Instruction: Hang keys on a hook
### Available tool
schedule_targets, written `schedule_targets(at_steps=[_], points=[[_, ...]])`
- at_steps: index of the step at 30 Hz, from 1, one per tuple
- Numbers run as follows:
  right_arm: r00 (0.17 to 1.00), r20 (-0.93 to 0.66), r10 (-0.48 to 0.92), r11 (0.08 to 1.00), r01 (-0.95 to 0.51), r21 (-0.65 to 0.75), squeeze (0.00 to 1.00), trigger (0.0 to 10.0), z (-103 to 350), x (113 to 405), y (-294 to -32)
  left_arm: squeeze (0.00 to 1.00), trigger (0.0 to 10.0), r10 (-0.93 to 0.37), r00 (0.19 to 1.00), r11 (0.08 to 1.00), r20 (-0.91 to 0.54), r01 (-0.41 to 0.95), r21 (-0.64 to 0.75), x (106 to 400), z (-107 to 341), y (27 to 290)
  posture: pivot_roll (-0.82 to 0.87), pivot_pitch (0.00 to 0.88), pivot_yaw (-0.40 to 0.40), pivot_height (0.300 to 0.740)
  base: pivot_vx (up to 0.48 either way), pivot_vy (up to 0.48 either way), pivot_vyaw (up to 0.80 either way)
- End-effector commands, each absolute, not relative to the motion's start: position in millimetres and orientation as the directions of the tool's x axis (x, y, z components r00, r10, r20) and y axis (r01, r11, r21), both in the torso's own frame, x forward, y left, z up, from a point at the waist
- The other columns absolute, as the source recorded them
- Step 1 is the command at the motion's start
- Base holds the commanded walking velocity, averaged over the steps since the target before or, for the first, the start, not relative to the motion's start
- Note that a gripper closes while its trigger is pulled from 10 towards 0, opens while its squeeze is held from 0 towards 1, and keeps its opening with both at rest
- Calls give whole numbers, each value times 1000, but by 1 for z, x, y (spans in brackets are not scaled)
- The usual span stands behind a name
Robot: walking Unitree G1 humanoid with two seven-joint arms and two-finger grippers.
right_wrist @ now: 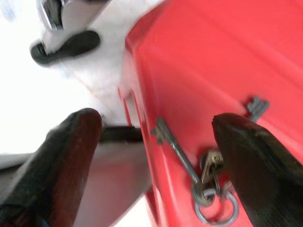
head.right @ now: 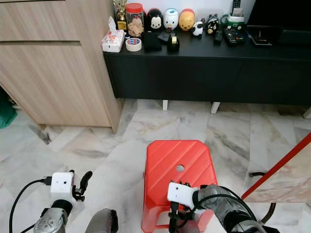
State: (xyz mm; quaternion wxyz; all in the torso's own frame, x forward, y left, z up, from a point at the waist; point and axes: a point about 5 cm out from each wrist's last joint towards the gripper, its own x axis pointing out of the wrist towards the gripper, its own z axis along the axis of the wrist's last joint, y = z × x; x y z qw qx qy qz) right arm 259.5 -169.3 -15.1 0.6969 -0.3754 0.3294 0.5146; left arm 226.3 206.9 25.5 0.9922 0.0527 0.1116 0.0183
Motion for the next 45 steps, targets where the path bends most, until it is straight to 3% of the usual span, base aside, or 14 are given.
schedule_targets(at_steps=[1,24,32,38,45], points=[[262,-862,434,163,-964,-211,0,10000,-19,257,-173,0,10000,56,973,992,-225,-29,119,225,24,210,67,67,-28,631,0,0,0],[281,-897,342,52,-958,-281,0,10000,-30,248,-180,0,10000,61,971,992,-229,-33,124,223,22,211,69,80,-27,631,0,0,0],[302,-894,332,43,-951,-305,0,10000,-31,247,-180,0,10000,64,971,991,-231,-36,126,222,22,211,68,83,-26,631,0,0,0],[364,-858,362,52,-927,-371,0,10000,-27,255,-171,0,10000,66,971,991,-231,-37,127,222,22,211,68,82,-26,631,0,0,0],[364,-855,370,53,-927,-372,0,10000,-26,256,-169,0,10000,69,970,991,-231,-40,128,222,21,211,69,83,-27,631,0,0,0]])
